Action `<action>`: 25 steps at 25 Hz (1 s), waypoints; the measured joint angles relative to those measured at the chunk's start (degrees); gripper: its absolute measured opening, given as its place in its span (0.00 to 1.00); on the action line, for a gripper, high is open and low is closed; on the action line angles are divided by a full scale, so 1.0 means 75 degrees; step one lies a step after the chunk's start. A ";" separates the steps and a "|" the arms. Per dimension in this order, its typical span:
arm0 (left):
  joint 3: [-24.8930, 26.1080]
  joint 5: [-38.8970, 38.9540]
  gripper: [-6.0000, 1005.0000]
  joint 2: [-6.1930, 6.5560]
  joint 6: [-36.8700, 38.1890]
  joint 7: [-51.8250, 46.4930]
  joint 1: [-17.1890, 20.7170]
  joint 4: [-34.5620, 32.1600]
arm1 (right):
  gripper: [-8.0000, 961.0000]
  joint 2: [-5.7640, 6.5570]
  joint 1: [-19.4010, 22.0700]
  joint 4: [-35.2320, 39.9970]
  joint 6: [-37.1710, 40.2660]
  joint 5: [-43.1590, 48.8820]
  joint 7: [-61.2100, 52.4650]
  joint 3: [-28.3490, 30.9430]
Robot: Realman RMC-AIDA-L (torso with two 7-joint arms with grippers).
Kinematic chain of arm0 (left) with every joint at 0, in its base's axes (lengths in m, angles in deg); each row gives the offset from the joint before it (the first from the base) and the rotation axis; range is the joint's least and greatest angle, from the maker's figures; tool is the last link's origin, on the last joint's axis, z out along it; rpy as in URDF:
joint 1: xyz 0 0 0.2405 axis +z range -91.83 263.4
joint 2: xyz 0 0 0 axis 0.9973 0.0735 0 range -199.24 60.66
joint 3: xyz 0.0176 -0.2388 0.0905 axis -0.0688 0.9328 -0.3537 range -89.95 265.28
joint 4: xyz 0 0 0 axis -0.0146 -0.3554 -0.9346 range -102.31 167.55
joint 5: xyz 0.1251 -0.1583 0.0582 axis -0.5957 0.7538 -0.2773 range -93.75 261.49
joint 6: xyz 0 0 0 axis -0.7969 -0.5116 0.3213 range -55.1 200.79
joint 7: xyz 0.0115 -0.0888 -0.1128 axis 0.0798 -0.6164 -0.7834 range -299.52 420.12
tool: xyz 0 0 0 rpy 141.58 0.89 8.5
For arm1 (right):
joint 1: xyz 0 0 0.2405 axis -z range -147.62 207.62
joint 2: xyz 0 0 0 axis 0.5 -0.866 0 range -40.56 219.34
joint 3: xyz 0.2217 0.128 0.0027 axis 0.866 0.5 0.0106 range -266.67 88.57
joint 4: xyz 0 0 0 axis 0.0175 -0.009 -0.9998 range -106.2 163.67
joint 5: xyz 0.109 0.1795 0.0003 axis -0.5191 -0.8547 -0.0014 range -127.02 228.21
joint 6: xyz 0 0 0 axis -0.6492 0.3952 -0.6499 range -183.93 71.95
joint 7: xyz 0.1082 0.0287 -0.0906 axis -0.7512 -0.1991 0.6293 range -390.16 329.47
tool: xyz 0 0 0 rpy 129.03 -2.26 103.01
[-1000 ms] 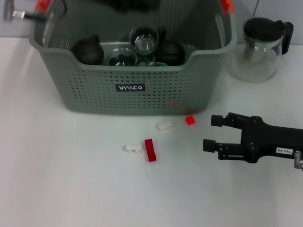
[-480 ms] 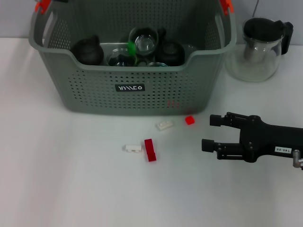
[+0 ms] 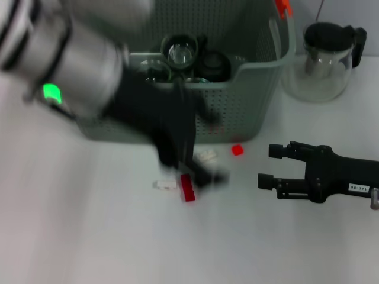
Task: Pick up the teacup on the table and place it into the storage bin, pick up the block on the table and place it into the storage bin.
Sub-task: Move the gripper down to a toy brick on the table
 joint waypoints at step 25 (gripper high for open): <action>-0.2072 -0.2962 0.86 -0.0024 -0.4526 0.0046 0.0101 0.4344 | 0.95 0.0020 0.0020 -0.0194 -0.0139 0.0024 0.0024 -0.0012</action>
